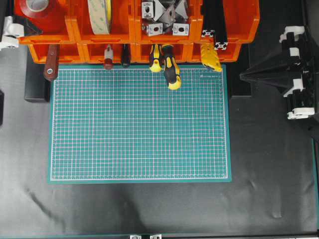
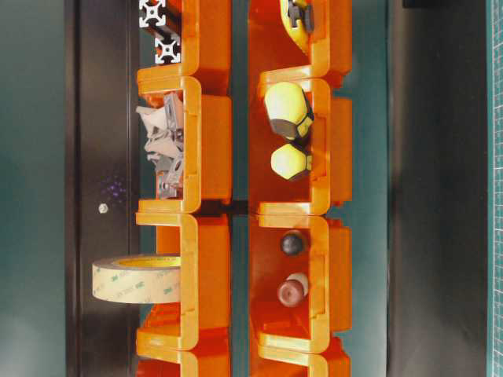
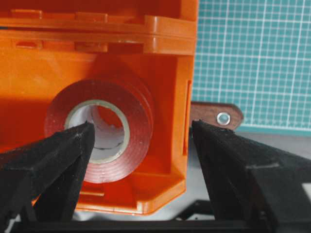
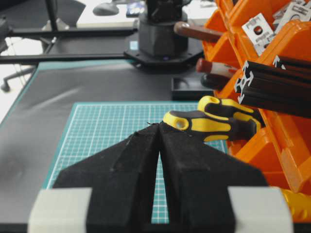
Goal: Pick vinyl tape from container rack with left arm.
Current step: 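Move the left gripper up to the red tape roll in the top-left bin, then close the left gripper on the red tape roll's rim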
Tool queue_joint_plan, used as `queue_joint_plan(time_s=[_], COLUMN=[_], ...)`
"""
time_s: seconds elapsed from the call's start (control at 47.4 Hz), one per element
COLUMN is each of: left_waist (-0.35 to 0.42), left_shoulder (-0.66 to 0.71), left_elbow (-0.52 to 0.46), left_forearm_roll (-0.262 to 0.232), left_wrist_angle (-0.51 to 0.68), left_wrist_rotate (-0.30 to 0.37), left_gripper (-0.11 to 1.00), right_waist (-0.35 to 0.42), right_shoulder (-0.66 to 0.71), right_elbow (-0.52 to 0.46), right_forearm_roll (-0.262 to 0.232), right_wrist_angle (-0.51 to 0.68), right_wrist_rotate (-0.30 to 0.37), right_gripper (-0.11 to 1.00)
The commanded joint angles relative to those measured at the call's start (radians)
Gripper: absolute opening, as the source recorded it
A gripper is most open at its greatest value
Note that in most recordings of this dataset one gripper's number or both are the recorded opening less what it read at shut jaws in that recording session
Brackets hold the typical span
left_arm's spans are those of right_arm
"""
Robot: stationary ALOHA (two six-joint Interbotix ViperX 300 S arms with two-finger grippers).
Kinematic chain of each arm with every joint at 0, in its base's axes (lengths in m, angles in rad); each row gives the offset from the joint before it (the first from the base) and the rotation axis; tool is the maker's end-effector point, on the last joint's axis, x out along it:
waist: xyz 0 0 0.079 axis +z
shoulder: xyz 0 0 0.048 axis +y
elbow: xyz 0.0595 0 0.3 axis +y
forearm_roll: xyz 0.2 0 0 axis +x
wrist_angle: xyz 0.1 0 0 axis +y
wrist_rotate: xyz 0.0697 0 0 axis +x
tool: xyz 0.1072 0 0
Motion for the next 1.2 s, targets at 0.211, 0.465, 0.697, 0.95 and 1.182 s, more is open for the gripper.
queue_joint_plan(time_s=[0.211,0.465,0.697,0.95,1.182], left_waist=[0.008,0.008,0.012,0.02,0.021], left_shoulder=[-0.002,-0.002,-0.003,0.002,0.005], left_elbow=[0.021,0.023,0.018,-0.009,-0.135], left_forearm_roll=[0.003,0.003,0.003,0.005,0.005], left_wrist_angle=[-0.012,-0.012,-0.014,-0.023,-0.005], left_wrist_rotate=[0.002,0.005,0.017,0.026,0.083], left_gripper=[0.77,0.74,0.45,0.18,0.18], right_waist=[0.006,0.008,0.008,0.008,0.014], right_shoulder=[0.008,0.008,0.008,0.006,0.003], right_elbow=[-0.008,-0.005,-0.005,0.003,0.003], right_forearm_roll=[0.002,0.002,0.002,0.002,0.002], right_wrist_angle=[-0.015,-0.015,-0.032,-0.078,-0.086], right_wrist_rotate=[0.002,0.002,0.0,-0.002,-0.002], right_gripper=[0.0,0.0,0.0,0.0,0.0])
